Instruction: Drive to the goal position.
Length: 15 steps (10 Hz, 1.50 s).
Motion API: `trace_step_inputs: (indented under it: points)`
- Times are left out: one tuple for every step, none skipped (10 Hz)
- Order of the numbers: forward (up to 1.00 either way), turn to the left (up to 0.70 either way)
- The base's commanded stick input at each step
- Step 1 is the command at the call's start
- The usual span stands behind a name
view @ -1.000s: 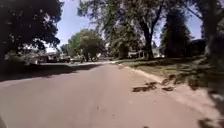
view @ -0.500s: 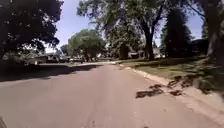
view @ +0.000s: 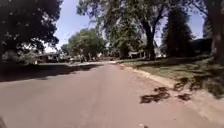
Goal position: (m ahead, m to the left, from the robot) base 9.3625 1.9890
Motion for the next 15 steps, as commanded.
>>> trace_step_inputs:
  points:
    - [0.5, 0.0]
    - [0.5, 0.0]
    - [0.5, 0.0]
    - [0.5, 0.0]
    - [0.5, 0.0]
    - [0.5, 0.0]
    - [0.5, 0.0]
    - [0.5, 0.0]
    - [0.5, 0.0]
    - [0.5, 0.0]
    - [0.5, 0.0]
    - [0.5, 0.0]
    - [0.5, 0.0]
    - [0.5, 0.0]
    - [0.5, 0.0]
